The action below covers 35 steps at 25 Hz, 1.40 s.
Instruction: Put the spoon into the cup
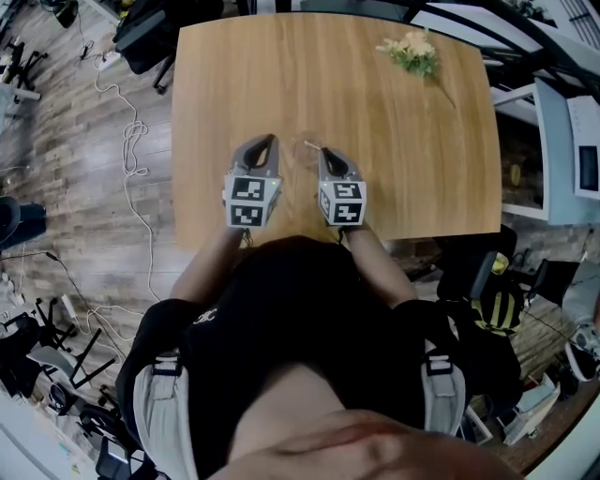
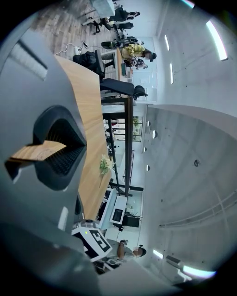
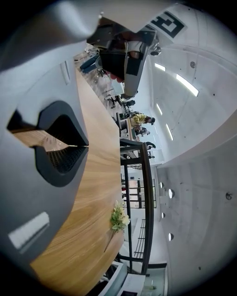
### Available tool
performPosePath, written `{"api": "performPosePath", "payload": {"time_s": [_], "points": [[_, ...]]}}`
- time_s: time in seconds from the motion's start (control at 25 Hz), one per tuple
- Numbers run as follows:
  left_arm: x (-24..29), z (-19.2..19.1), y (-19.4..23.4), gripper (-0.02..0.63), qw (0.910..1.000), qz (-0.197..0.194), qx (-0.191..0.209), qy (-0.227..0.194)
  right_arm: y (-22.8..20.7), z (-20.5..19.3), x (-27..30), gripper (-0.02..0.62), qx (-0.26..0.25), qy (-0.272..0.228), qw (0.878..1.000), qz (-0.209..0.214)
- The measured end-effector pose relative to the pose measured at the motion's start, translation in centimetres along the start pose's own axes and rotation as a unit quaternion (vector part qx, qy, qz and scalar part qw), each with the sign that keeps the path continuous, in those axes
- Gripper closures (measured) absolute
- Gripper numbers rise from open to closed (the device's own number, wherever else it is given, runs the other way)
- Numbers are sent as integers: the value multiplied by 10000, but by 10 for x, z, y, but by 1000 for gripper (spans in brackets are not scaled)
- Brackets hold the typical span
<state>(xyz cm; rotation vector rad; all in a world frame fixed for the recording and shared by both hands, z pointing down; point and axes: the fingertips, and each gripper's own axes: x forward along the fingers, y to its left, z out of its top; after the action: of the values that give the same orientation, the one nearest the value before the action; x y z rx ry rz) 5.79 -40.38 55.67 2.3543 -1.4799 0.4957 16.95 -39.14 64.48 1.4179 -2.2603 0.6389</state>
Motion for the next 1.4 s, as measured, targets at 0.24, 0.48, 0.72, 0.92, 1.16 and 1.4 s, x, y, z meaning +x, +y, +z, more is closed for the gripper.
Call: {"api": "performPosePath", "payload": {"time_s": [0.24, 0.48, 0.72, 0.92, 1.16, 1.4], "points": [[2, -1, 3, 594, 10000, -14, 29, 43, 2, -11, 13, 588, 207, 207, 9996, 53], [4, 0, 2, 594, 9999, -49, 113, 72, 10, -19, 15, 588, 264, 454, 9982, 280], [5, 0, -1, 594, 9998, -141, 140, 70, 18, -17, 11, 560, 274, 413, 9979, 407], [3, 0, -6, 594, 9995, -221, 190, 76, 20, -24, 7, 529, 174, 511, 9975, 460], [1, 0, -8, 594, 9994, -281, 192, 75, 14, -18, -4, 562, 105, 317, 9991, 266], [1, 1, -10, 594, 9993, -308, 219, 59, 12, 8, -19, 595, -36, -252, 9996, 125]]}}
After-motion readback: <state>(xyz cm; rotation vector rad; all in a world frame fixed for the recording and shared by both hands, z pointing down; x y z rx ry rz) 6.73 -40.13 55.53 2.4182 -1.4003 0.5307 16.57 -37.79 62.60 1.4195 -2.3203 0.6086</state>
